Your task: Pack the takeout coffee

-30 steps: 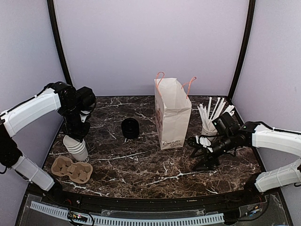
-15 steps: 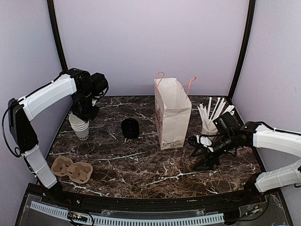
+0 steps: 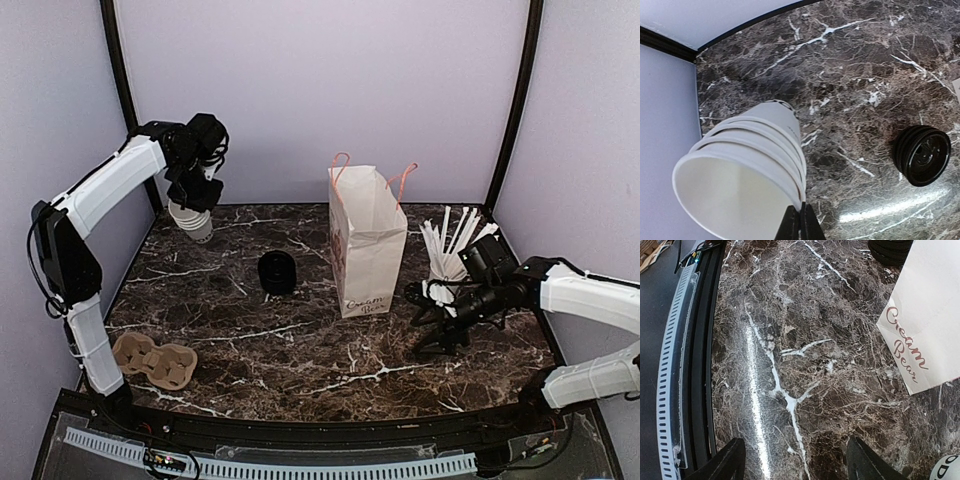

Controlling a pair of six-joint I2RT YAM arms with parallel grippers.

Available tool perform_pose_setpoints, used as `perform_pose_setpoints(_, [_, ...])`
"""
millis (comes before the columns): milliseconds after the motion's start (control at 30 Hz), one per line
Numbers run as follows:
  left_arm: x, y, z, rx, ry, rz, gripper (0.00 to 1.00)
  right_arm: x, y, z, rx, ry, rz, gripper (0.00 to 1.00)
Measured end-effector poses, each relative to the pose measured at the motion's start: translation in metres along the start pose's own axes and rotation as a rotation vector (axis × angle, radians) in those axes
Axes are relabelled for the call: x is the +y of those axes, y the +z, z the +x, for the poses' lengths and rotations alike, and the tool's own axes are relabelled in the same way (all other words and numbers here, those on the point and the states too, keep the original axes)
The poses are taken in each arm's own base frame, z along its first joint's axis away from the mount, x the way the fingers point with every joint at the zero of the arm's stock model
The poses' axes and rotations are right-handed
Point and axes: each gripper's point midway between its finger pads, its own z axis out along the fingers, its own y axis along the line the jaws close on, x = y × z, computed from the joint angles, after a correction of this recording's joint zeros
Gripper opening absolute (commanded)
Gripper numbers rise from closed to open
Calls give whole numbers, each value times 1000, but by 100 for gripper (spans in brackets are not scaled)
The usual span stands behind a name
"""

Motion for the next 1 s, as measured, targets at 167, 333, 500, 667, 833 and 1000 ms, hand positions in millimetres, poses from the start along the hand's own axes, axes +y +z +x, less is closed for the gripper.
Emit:
perform_pose_setpoints(167, [-15,14,-6,21,12,36,0,-3,-1,1,1,8,11,71])
perform_pose_setpoints(333, [-33,13,-4,29,10,129,0,-5,-2,2,1,13,18,71])
perform_pose_setpoints(500, [-29,15,-3,36,10,117,0,-7,-2,1,-1,13,23,71])
perform_pose_setpoints(667, [-37,17,0,56,0,175,0,-7,-2,1,-2,13,24,71])
perform_pose_setpoints(833, [-45,18,1,61,-8,212,0,-7,-3,1,-3,14,25,71])
perform_pose_setpoints(1000, [-30,25,8,86,-5,112,0,-9,-4,1,-7,15,32,71])
